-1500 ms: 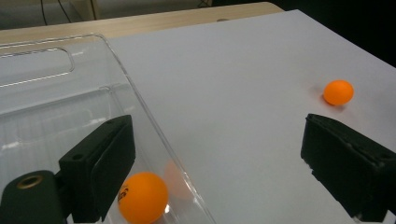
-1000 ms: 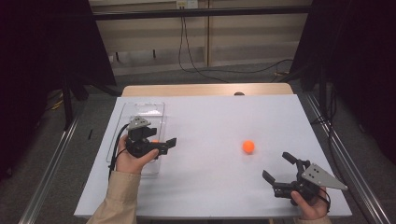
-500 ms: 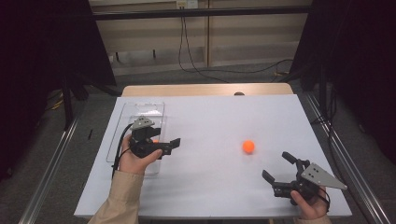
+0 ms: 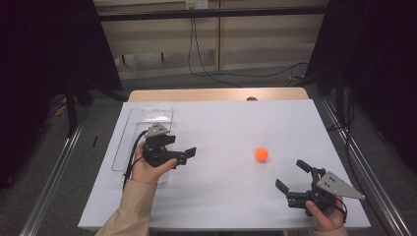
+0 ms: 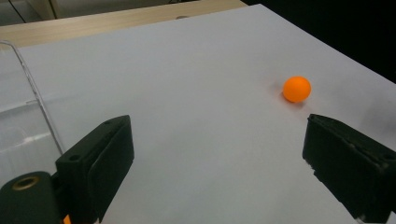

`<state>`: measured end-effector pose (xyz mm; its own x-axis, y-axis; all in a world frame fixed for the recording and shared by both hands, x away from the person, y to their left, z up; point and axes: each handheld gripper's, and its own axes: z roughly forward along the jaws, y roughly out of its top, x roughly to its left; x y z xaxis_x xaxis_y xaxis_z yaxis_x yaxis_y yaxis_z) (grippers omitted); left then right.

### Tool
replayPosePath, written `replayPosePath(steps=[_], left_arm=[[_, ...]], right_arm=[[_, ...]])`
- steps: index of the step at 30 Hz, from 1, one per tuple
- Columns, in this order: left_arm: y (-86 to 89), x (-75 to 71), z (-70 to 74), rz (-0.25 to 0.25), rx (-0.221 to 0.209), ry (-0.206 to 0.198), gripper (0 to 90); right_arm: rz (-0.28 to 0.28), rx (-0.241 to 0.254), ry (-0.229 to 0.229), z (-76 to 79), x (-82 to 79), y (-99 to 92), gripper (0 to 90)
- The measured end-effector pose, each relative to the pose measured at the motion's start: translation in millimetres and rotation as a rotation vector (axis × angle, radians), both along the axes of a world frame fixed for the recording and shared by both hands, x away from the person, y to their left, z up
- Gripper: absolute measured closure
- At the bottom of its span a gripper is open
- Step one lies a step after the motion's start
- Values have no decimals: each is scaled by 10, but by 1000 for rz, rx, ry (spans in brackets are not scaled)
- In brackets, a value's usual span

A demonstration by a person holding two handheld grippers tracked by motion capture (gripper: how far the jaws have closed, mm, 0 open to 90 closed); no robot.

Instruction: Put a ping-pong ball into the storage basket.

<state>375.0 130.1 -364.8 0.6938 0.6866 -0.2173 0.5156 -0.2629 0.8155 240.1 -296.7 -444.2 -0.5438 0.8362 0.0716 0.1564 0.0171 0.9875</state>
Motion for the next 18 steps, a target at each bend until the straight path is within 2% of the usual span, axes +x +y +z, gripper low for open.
replayPosePath(steps=[18], left_arm=[[-229,5,-31,-44,10,-1,85]], right_arm=[[5,1,-3,3,4,11,17]])
